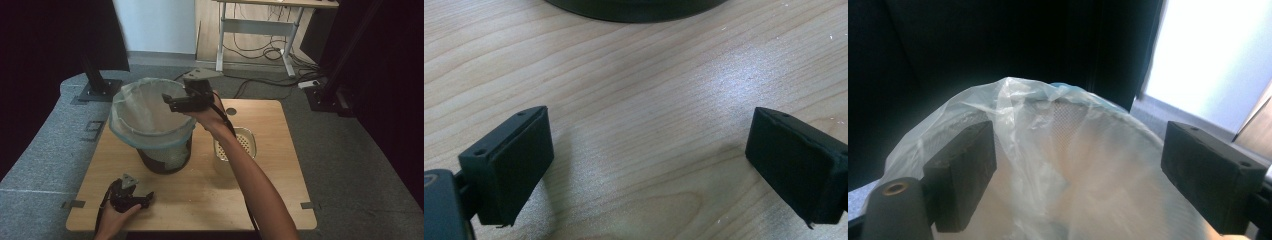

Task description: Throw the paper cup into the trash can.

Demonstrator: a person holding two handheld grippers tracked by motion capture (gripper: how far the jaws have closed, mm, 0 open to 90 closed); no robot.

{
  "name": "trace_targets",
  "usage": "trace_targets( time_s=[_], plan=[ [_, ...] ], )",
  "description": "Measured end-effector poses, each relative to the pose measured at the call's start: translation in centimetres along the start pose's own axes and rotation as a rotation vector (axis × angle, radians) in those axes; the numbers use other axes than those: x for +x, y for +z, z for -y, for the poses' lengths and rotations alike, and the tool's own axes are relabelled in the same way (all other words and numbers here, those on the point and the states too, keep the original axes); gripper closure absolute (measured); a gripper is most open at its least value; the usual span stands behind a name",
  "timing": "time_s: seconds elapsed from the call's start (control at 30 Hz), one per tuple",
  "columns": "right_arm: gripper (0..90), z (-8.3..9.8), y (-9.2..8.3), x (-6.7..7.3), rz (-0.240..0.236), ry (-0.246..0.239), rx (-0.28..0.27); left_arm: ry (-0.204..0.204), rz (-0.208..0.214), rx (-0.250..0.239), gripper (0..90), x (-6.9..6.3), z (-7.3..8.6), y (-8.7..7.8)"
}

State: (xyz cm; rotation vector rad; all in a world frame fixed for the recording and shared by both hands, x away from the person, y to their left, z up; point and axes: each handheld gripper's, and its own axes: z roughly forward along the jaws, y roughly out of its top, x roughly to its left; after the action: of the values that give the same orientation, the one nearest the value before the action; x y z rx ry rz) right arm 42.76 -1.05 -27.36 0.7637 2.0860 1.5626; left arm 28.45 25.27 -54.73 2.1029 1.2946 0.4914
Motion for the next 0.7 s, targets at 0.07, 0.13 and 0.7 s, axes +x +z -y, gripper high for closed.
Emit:
trace_targets(
  time_s=[0.07, 0.13, 0.7],
  plan=[
    [17.0, 0.8, -2.1, -0.5, 0.002, -0.006, -0.028, 0.0, 0.001, 0.0, 4.7, 0.0, 0.0, 0.0],
    [17.7, 1.3, -3.0, -0.8, 0.002, -0.006, -0.035, 0.0, 0.002, 0.001, 4.7, 0.0, 0.0, 0.0],
    [25.7, 14.8, -16.1, -4.2, 0.118, 0.026, -0.041, 0.004, 0.001, 0.002, 4.6, 0.0, 0.0, 0.0]
  ],
)
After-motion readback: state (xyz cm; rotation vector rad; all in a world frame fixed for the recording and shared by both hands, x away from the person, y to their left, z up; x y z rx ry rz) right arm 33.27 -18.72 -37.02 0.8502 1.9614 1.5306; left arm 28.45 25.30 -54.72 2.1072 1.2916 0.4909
